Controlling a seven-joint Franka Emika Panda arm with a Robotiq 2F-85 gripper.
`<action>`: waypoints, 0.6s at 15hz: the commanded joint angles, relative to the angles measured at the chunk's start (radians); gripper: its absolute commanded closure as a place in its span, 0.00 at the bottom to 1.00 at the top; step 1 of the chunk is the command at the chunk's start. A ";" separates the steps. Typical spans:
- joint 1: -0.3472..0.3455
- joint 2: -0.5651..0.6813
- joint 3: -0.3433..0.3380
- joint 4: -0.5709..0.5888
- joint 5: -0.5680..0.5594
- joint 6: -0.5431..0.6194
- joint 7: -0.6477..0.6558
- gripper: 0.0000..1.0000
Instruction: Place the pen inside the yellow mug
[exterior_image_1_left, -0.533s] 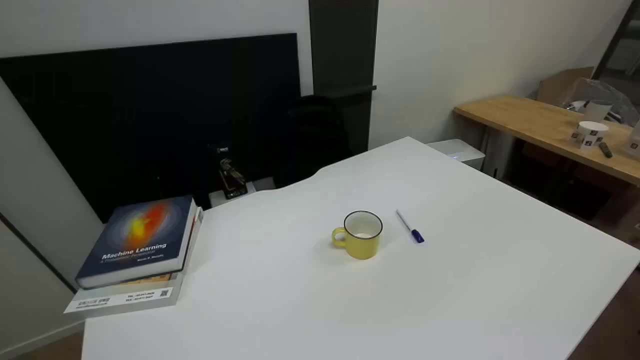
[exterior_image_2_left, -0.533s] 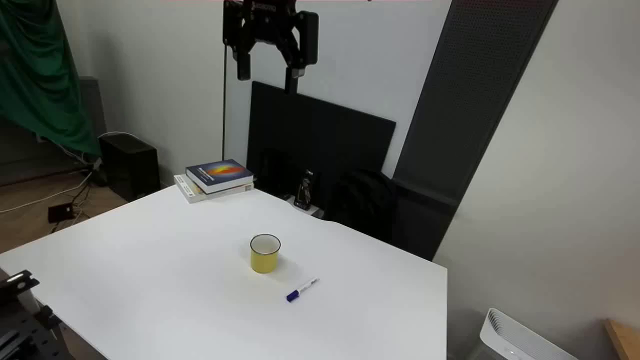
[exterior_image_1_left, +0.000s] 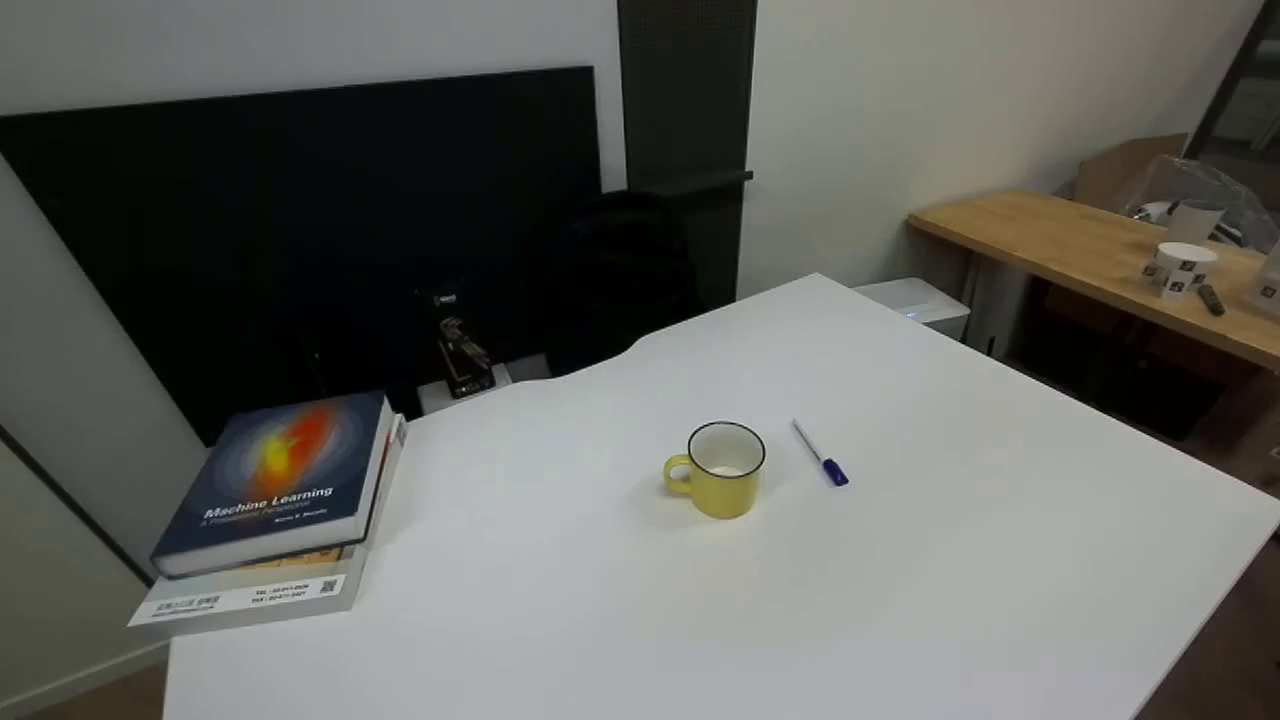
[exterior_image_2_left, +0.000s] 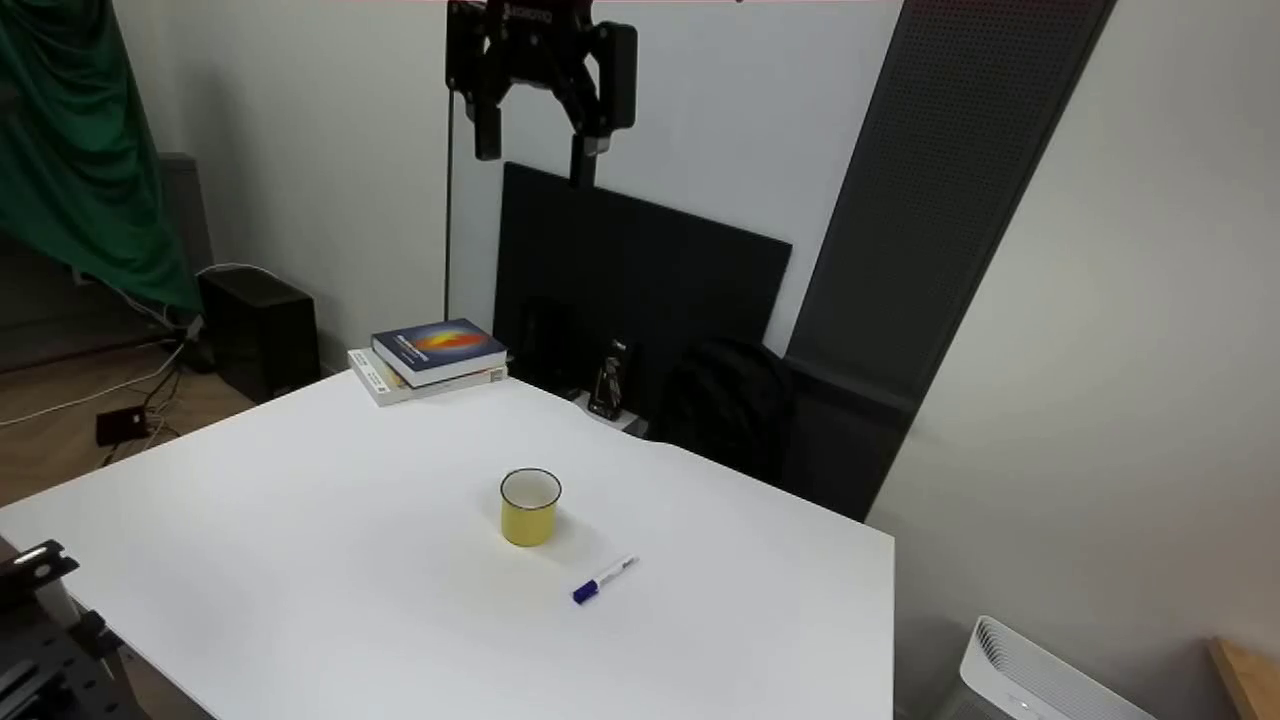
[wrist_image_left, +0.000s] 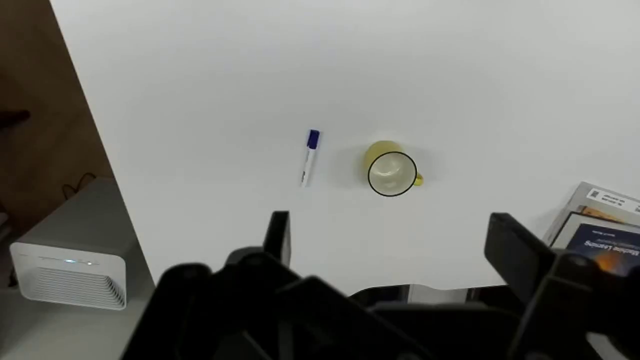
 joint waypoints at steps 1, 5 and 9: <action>-0.001 0.001 0.001 0.003 0.001 -0.003 -0.001 0.00; -0.001 0.001 0.001 0.003 0.001 -0.003 -0.001 0.00; -0.014 0.015 -0.007 -0.018 -0.011 0.012 0.001 0.00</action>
